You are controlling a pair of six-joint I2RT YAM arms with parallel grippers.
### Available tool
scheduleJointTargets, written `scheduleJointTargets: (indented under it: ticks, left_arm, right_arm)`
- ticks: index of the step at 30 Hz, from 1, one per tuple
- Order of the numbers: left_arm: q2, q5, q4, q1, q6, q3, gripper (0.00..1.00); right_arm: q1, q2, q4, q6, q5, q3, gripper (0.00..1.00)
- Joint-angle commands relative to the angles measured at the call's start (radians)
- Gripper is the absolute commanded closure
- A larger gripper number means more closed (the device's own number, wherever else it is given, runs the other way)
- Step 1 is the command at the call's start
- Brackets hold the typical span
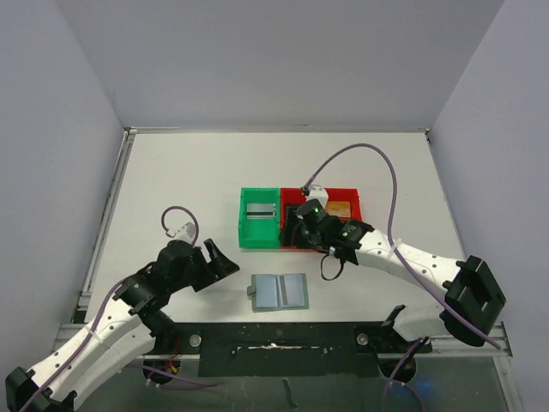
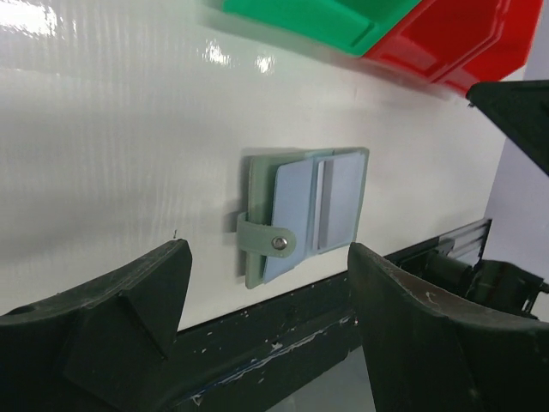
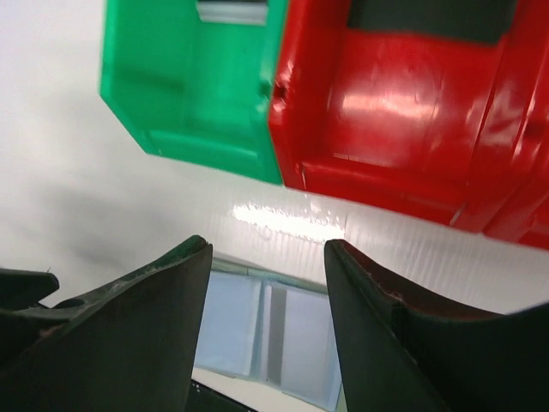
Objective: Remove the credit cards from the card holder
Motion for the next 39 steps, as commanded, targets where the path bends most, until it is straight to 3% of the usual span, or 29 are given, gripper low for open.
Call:
scheduleJointTargets:
  ticks: [1, 7, 13, 23, 39]
  left_arm:
    - [0.093, 0.137, 0.165, 0.0, 0.056, -0.012, 0.27]
    - [0.173, 0.18, 0.187, -0.015, 0.073, -0.016, 0.29]
    - [0.166, 0.17, 0.182, -0.051, 0.058, -0.025, 0.32]
    - [0.242, 0.01, 0.174, -0.228, -0.004, -0.004, 0.33]
    - [0.329, 0.013, 0.248, -0.261, 0.006, 0.002, 0.34]
  right_arm:
    - [0.034, -0.099, 0.157, 0.203, -0.077, -0.162, 0.45]
    - [0.079, -0.148, 0.21, 0.317, -0.111, -0.316, 0.49]
    - [0.108, -0.157, 0.202, 0.366, -0.119, -0.369, 0.54]
    - [0.121, -0.15, 0.169, 0.393, -0.111, -0.399, 0.6]
    - [0.148, -0.097, 0.064, 0.403, -0.065, -0.366, 0.6]
